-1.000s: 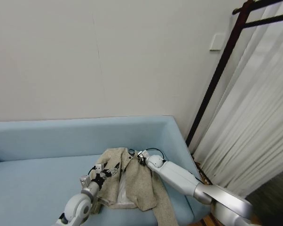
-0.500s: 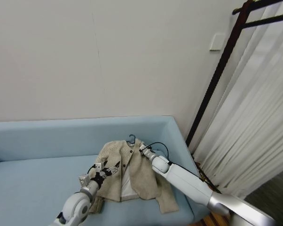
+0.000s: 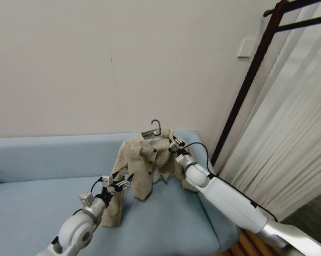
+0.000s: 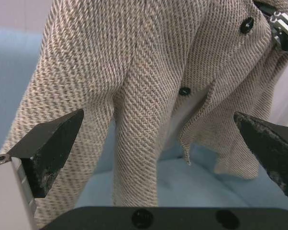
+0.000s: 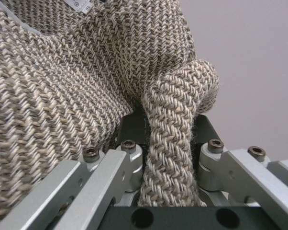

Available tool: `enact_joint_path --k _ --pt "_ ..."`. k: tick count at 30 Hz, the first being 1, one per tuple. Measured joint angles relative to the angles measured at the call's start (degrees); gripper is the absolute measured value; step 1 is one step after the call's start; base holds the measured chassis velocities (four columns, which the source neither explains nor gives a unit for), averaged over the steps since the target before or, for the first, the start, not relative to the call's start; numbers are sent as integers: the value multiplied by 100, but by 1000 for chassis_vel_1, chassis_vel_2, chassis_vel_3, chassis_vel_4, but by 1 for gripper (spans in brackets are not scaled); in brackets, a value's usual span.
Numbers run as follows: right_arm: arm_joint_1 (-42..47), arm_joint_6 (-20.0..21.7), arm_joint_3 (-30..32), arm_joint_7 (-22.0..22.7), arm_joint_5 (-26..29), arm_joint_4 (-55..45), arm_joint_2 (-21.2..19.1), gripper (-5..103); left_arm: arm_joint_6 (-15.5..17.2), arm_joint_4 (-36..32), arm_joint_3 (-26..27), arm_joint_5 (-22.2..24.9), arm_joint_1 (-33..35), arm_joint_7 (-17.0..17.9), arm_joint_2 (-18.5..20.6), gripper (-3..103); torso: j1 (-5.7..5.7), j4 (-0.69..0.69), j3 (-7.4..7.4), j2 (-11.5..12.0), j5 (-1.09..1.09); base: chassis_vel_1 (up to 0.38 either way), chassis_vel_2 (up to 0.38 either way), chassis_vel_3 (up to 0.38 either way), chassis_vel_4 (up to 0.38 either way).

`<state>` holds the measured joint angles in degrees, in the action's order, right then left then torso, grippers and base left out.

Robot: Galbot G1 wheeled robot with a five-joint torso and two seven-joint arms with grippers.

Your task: Pick up the clothes from the sofa and hang them on the clothes hanger.

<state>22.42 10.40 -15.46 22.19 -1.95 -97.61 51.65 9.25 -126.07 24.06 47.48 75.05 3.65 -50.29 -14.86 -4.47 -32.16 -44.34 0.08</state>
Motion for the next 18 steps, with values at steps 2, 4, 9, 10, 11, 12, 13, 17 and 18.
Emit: enact_joint_path --k 2,4,9,10,11,12,13,17,18 --pt "-80 -200 34 232 0 -96 -42 15 -74 -262 100 95 0 -7 181 100 0 0 0 0 -1 0 0 0 0" --pt "-143 -604 24 497 -15 -30 -33 15 -187 -531 236 275 11 -30 361 100 0 1 0 0 0 0 0 0 0" --pt "-129 -1694 -61 879 -93 292 44 13 -269 -1148 898 1298 -12 -149 932 100 0 1 0 0 1 0 0 0 0" --pt "-129 -1694 -61 879 -93 292 44 13 -269 -1148 898 1298 -12 -149 932 100 0 1 0 0 1 0 0 0 0" --pt "-102 -1868 -64 907 -93 345 61 12 -271 -1253 1095 1660 -36 -180 1076 100 0 0 0 0 0 0 0 0 0" --pt "-90 -1960 -64 921 -92 380 72 12 -271 -1300 1191 1843 -49 -196 1148 100 0 1 0 0 1 0 0 0 0" --pt "-65 -2102 -59 928 -95 448 88 12 -269 -1369 1352 2144 -73 -220 1268 100 0 1 0 0 2 0 0 0 0" --pt "-41 -2352 -22 932 -174 523 85 11 -191 -1460 1622 2707 -183 -223 1527 100 0 1 0 0 1 0 0 0 0" --pt "-41 -2392 -22 933 -217 520 66 10 -163 -1453 1640 2770 -232 -215 1593 100 0 1 0 0 1 0 0 0 0"
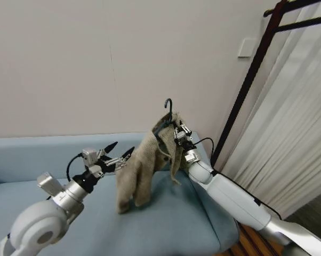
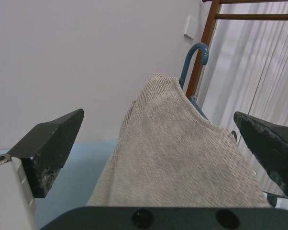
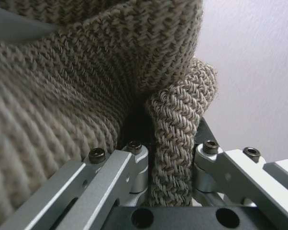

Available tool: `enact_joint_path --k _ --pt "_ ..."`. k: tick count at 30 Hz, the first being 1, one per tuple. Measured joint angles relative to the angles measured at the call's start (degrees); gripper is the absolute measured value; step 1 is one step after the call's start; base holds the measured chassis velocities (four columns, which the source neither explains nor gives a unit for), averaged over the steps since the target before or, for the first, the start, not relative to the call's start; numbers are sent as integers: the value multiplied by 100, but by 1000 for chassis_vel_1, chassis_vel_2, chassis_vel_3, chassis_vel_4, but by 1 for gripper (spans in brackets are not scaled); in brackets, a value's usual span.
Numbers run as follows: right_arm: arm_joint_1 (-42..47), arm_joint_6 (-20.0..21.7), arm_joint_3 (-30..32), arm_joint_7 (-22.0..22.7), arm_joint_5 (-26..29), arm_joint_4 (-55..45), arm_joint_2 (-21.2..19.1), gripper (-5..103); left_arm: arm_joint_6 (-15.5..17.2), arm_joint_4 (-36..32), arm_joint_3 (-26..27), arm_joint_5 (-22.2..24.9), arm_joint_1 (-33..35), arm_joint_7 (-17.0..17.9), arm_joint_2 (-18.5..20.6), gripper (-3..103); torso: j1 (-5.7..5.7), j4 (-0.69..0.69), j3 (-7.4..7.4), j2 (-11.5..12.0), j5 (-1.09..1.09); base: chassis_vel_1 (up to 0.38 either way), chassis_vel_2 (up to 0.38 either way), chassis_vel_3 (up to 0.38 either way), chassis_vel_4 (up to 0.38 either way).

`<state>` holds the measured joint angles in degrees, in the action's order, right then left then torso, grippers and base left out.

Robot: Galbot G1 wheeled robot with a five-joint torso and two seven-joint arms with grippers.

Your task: Pick up the clothes from the sofa and hang them on the clothes hanger.

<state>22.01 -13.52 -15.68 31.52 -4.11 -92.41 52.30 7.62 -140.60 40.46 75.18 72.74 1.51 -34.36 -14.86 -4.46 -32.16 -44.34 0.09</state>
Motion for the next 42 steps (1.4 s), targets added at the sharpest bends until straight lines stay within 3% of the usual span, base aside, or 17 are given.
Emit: enact_joint_path --k 5,8,14,17,27,33,36,38,41,42 --pt "-53 136 -40 -24 -75 -150 -144 10 90 62 -183 29 -145 31 141 100 0 -1 0 0 0 0 0 0 0" --pt "-255 462 -183 -102 -132 -250 -278 10 135 9 -423 -38 -163 100 116 100 0 -2 0 0 -1 0 0 0 0" --pt "-878 1668 -646 -396 33 -452 -532 10 259 -129 -804 -156 -106 165 11 100 0 0 0 0 0 0 0 0 0" --pt "-1047 1935 -740 -527 51 -501 -557 10 275 -87 -811 -171 -122 165 15 100 0 0 0 0 0 0 0 0 0" --pt "-1370 2218 -938 -903 1 -604 -701 10 288 283 -770 -149 -479 167 154 100 0 -2 0 0 0 0 0 0 0" --pt "-1656 2411 -1335 -954 408 -618 -543 10 426 224 -887 348 -851 326 212 100 0 1 -1 0 0 0 0 0 0" --pt "-1827 2439 -1532 -950 503 -557 -423 10 606 123 -1017 840 -1203 659 241 100 0 1 0 0 -1 0 0 0 0" --pt "-1851 2439 -1561 -949 516 -546 -405 10 633 116 -1039 927 -1258 793 247 100 0 0 -1 0 0 0 0 0 0" --pt "-2004 2439 -1739 -944 572 -490 -300 10 808 152 -1149 1199 -1521 1348 263 100 0 -1 0 0 -1 0 0 0 0" --pt "-2004 2439 -1739 -944 572 -490 -300 10 808 152 -1149 1199 -1521 1348 263 100 0 -1 0 0 -1 0 0 0 0"
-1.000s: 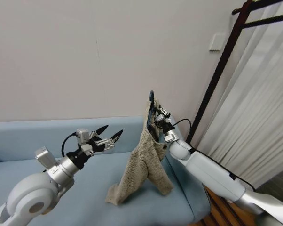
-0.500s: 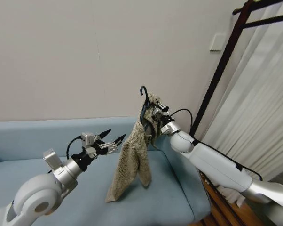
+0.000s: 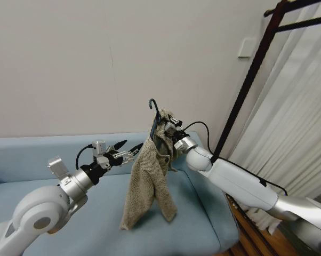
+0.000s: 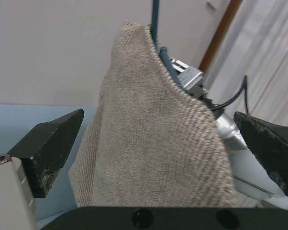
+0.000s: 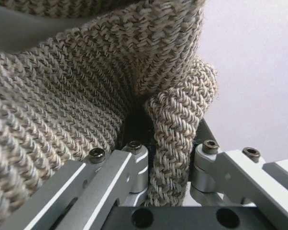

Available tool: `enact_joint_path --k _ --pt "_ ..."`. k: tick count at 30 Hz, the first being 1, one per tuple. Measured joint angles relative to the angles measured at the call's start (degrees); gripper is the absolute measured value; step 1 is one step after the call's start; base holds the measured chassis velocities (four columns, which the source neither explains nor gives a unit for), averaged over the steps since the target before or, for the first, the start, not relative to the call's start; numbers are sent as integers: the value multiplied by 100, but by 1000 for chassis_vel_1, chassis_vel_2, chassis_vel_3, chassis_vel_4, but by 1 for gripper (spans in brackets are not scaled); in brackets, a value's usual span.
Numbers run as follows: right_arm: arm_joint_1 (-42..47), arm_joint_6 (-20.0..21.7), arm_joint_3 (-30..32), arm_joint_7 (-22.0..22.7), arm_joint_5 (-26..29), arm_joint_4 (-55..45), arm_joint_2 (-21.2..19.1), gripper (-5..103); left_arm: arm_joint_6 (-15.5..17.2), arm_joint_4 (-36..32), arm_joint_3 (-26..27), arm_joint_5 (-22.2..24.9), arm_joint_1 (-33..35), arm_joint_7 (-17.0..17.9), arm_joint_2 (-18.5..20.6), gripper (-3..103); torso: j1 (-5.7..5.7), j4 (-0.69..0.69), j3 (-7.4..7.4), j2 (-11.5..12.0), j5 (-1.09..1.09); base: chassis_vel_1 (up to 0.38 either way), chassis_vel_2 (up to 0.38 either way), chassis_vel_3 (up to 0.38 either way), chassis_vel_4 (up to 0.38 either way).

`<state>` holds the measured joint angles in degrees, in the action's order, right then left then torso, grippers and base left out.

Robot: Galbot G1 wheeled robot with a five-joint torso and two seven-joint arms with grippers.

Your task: Pick up the clothes from the sofa and hang them on the clothes hanger.

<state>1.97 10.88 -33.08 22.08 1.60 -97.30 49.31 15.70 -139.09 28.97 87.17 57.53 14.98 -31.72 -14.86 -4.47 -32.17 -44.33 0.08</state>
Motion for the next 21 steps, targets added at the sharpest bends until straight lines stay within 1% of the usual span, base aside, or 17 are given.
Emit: enact_joint_path --k 2,5,7,8,9,11,12,13,14,15,16,18,19,20,21 --pt "-95 0 -100 5 25 38 76 10 194 95 -62 75 -171 296 1 100 0 1 0 0 -1 0 0 0 0" --pt "-144 0 -150 7 29 64 132 10 270 169 -101 104 -266 366 -1 100 0 1 0 0 -1 0 0 0 0" --pt "-179 15 -200 9 35 83 195 10 317 250 -170 199 -430 218 -14 100 0 2 -1 0 -1 0 0 0 0" --pt "-189 27 -215 11 40 85 205 10 321 284 -204 301 -520 25 -27 100 0 2 0 0 -1 0 0 0 0" --pt "-189 27 -215 11 40 85 205 10 321 284 -204 301 -520 25 -27 100 0 2 0 0 -1 0 0 0 0" --pt "-206 48 -239 15 57 88 205 10 334 328 -268 436 -680 -333 -30 100 0 0 0 0 -1 0 0 0 0" --pt "-213 54 -251 19 66 92 204 10 375 333 -318 496 -782 -418 -20 100 0 0 0 0 0 0 0 0 0" --pt "-228 63 -269 22 82 99 202 10 454 330 -400 541 -901 -372 -12 100 0 0 0 0 1 0 0 0 0" --pt "-242 71 -285 27 102 105 202 10 533 319 -506 612 -1038 -228 0 100 0 0 0 0 1 0 0 0 0" --pt "-242 71 -285 27 102 105 202 10 533 319 -506 612 -1038 -228 0 100 0 0 0 0 1 0 0 0 0" --pt "-258 87 -310 32 136 111 205 10 649 307 -683 681 -1257 68 6 100 0 0 0 0 1 0 0 0 0" --pt "-276 93 -329 39 165 113 217 10 808 317 -973 749 -1583 430 1 100 0 0 0 0 1 0 0 0 0" --pt "-281 93 -334 43 171 116 219 10 877 342 -1119 762 -1734 575 -13 100 0 1 0 0 0 0 0 0 0" --pt "-281 93 -334 43 171 116 219 10 877 342 -1119 762 -1734 575 -13 100 0 1 0 0 0 0 0 0 0" --pt "-282 93 -336 45 176 119 222 10 935 371 -1267 769 -1889 711 -34 100 0 1 0 0 0 0 0 0 0"
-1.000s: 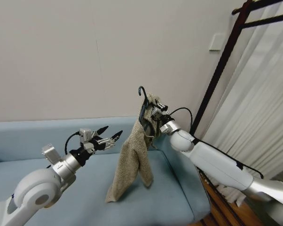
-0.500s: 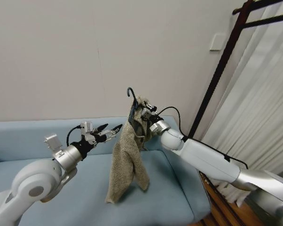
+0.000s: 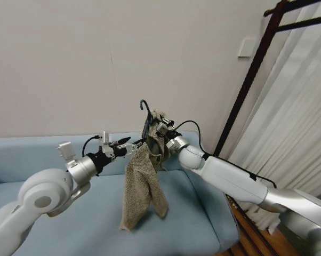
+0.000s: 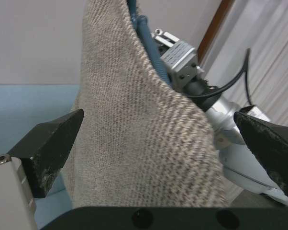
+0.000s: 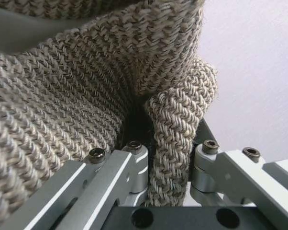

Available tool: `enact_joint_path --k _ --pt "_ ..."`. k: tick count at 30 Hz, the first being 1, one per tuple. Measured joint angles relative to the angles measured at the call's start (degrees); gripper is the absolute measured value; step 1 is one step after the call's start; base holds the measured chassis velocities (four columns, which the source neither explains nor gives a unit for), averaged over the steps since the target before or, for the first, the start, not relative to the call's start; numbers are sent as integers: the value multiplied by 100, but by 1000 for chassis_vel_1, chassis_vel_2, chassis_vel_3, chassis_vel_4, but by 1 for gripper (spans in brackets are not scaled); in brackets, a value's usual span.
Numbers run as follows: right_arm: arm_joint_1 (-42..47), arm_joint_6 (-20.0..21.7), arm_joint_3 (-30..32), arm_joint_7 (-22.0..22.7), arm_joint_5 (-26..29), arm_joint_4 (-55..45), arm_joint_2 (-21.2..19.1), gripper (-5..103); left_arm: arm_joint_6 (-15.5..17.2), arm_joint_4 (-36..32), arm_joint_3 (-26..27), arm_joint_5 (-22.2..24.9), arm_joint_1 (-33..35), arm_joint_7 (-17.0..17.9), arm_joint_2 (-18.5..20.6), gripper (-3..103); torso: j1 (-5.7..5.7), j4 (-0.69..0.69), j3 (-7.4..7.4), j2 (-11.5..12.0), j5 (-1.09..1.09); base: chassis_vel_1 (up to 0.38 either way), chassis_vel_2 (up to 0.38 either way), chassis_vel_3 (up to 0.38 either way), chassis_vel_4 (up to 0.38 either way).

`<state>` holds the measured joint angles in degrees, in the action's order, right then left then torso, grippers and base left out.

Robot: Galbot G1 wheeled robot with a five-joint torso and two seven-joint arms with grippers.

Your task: Pick up the clothes from the sofa and hang them on the clothes hanger.

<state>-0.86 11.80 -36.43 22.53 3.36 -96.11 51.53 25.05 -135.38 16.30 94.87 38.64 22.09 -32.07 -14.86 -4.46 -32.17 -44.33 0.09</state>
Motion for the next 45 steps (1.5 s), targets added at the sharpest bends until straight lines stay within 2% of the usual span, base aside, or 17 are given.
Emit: enact_joint_path --k 2,5,7,10,15,17,20,24,27,29,30,31,33,36,38,41,45 --pt "0 0 0 8 9 2 0 10 179 69 -520 58 -485 480 -112 100 0 -1 0 0 0 0 0 0 0" --pt "8 0 5 10 10 2 -15 10 274 89 -724 158 -702 749 -187 100 0 0 0 0 0 0 0 0 0" --pt "69 0 41 11 15 -17 -68 10 389 113 -1104 343 -1063 1226 -344 100 0 -1 0 0 0 0 0 0 0" --pt "114 -6 68 11 22 -31 -123 10 476 125 -1296 406 -1231 1439 -426 100 0 -2 0 0 1 0 0 0 0" --pt "145 -25 102 11 49 -30 -151 10 545 137 -1410 418 -1309 1503 -446 102 0 0 0 0 0 0 0 0 0" --pt "153 -36 108 11 57 -22 -143 10 545 159 -1460 417 -1350 1518 -456 98 0 0 1 1 0 0 0 0 0" --pt "161 -48 112 11 66 -3 -106 10 538 207 -1553 405 -1445 1520 -476 83 0 0 1 0 0 0 0 0 0" --pt "165 -53 112 11 70 11 -79 10 517 256 -1663 377 -1555 1520 -507 73 0 0 1 0 0 0 0 0 0" --pt "169 -74 119 11 69 35 -50 10 506 341 -1726 362 -1671 1519 -589 56 0 0 0 0 0 0 0 0 0" --pt "170 -86 125 11 67 44 -43 10 505 358 -1735 361 -1687 1517 -605 56 0 0 0 0 0 0 0 0 0" --pt "174 -102 134 11 63 63 -32 10 504 385 -1752 358 -1708 1515 -630 45 0 0 0 0 0 0 0 0 0" --pt "176 -105 137 11 62 69 -28 10 504 390 -1756 358 -1712 1512 -637 45 0 0 0 0 -1 0 0 0 0" --pt "191 -116 147 11 62 81 -21 10 503 403 -1765 354 -1714 1507 -653 34 0 0 0 0 0 0 0 0 0" --pt "211 -125 151 11 60 87 -15 10 504 415 -1766 339 -1708 1492 -658 29 0 0 1 0 0 0 0 0 0" --pt "227 -126 152 17 61 88 -10 10 504 424 -1766 287 -1695 1471 -657 18 0 0 0 0 0 0 0 0 0" --pt "231 -127 153 27 72 88 -5 10 504 426 -1765 269 -1695 1453 -646 12 0 0 1 0 0 0 0 0 0" --pt "232 -127 152 44 106 90 9 10 505 427 -1747 264 -1713 1427 -625 12 0 0 0 0 0 0 0 0 0"
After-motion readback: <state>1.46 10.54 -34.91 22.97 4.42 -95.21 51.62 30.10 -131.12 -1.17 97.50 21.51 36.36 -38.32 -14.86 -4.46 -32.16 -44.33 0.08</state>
